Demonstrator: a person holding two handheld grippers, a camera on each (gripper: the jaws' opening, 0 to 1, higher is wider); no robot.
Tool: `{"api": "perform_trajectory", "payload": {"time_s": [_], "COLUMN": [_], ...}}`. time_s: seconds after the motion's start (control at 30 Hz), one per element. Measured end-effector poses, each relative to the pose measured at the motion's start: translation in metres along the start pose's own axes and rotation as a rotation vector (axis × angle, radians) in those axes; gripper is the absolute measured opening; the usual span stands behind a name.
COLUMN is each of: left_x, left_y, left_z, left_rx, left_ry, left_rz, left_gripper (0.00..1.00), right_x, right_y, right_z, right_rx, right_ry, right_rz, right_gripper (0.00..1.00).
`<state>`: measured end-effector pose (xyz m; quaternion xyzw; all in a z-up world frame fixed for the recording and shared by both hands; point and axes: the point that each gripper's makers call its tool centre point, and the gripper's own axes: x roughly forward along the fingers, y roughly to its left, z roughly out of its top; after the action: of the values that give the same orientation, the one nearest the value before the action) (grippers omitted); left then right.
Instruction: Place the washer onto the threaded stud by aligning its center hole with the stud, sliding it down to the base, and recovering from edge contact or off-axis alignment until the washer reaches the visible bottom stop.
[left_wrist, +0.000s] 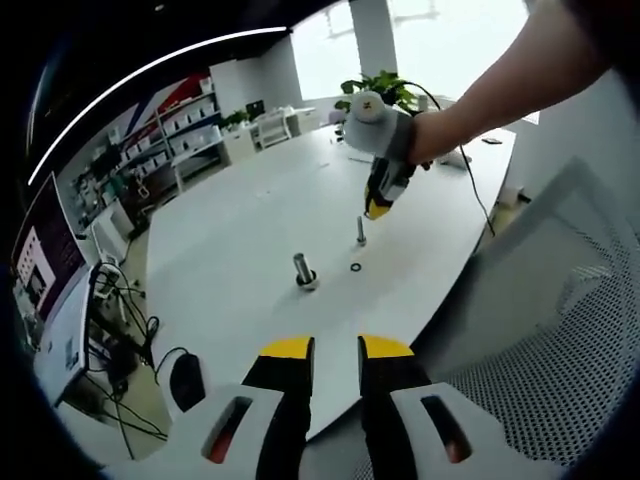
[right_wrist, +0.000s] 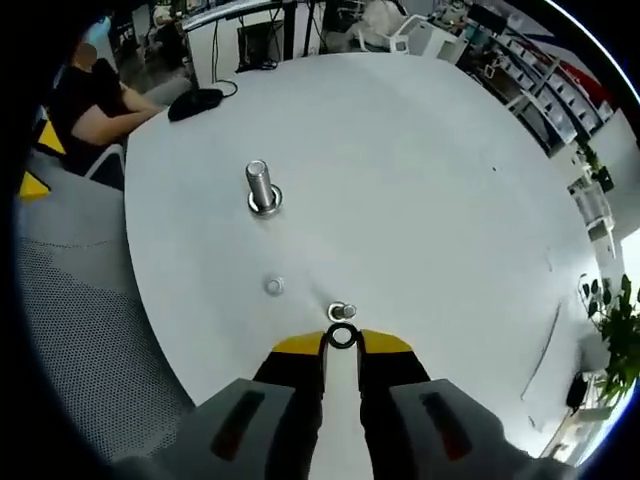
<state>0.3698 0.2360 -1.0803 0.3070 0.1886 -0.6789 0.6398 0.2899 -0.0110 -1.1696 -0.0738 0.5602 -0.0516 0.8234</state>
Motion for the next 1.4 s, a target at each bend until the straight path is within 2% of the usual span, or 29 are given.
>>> {"api": "perform_trajectory", "payload": {"time_s": [0.07,0.13,0.17,0.27,0.47,0.8,1.33,1.4], "left_x": [-0.001,0.001,0.001,0.001,0.001,0.001,0.003,0.003], "left_y": [0.000,0.001,0.001,0.001,0.002,0.002,0.002,0.003], "left_z": [0.001,0.000,0.000,-0.002,-0.002,-0.004,-0.008,-0.007], "left_rx": [0.000,0.000,-0.001,0.001,-0.002,0.001,-0.003,-0.003], "left_ry": [-0.001,-0.002,0.000,0.008,0.010,0.021,0.038,0.038], "left_rz": [0.002,0.004,0.004,0.004,0.010,0.013,0.015,0.017], "left_gripper": [0.15,0.15,0.15,0.15,0.15,0.15,0.15,0.15], "right_x": [-0.005,-0.002,0.002,-0.003,0.009,0.010,0.017,0.015], "right_y": [0.002,-0.001,-0.005,0.002,-0.006,-0.001,-0.002,0.005], "right_z": [0.001,0.007,0.004,0.004,0.010,0.017,0.015,0.013], "right_rx": [0.012,0.018,0.017,0.000,-0.036,-0.063,-0.078,-0.078], "right_ry": [-0.012,-0.024,-0.026,-0.024,-0.037,-0.034,-0.021,-0.019], "right_rz": [-0.001,0.002,0.002,0.006,0.001,0.013,0.037,0.040], "right_gripper": [0.14,0.14,0.14,0.14,0.14,0.14,0.14,0.14]}}
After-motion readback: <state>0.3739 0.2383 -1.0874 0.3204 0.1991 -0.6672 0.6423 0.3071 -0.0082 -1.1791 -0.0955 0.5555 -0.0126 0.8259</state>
